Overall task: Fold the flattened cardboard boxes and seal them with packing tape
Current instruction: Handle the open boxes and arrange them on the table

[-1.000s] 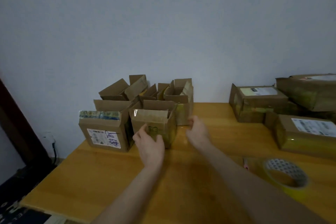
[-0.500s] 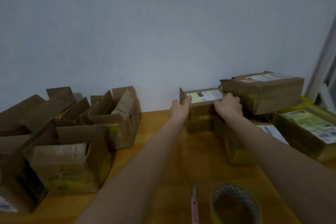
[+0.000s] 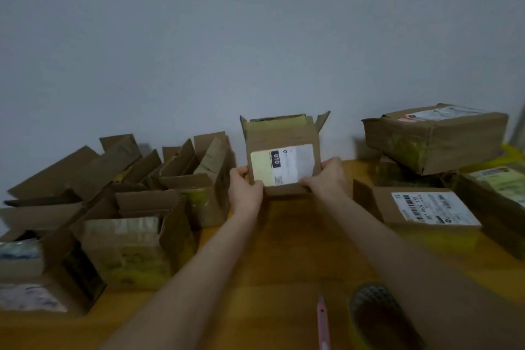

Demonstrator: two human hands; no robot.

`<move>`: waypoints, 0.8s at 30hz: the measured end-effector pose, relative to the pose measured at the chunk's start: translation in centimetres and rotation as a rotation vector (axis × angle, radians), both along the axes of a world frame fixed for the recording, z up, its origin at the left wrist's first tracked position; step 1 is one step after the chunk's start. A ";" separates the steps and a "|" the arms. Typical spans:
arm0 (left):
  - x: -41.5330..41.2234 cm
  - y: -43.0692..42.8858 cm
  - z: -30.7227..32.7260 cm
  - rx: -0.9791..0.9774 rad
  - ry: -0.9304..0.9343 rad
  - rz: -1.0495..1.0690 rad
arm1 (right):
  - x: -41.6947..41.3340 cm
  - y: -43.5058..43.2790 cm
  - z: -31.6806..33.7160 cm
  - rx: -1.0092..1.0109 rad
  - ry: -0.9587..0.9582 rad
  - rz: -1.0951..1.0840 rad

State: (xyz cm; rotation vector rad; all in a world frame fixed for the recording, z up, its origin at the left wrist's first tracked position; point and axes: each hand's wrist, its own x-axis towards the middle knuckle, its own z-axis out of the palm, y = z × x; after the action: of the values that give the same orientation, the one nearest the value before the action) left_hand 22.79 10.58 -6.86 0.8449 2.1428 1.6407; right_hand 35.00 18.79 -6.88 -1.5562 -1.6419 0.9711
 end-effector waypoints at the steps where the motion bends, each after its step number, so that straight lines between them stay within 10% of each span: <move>1: -0.1 -0.5 -0.7 -0.063 -0.011 0.019 | -0.4 -0.5 -0.9 -0.017 -0.017 -0.019; 8: -0.1 -3.6 -0.6 0.069 0.624 0.073 | -2.7 -2.1 -3.3 -0.067 0.046 0.054; 12: -1.7 -0.9 3.0 -0.364 1.182 -0.146 | -3.7 -2.4 -3.1 -0.021 0.043 0.058; 15: -2.2 0.7 3.6 -0.585 1.293 -0.219 | -4.1 -2.0 -3.2 -0.046 0.005 0.027; 24: -3.5 3.6 2.6 -0.448 1.319 -0.039 | -5.8 0.2 -2.4 -0.111 -0.006 0.168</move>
State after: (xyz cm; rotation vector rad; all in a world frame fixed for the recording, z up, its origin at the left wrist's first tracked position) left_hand 19.28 14.16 -4.31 2.1164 2.9790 0.3928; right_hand 29.19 18.95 -9.23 -1.5115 -1.7719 1.1642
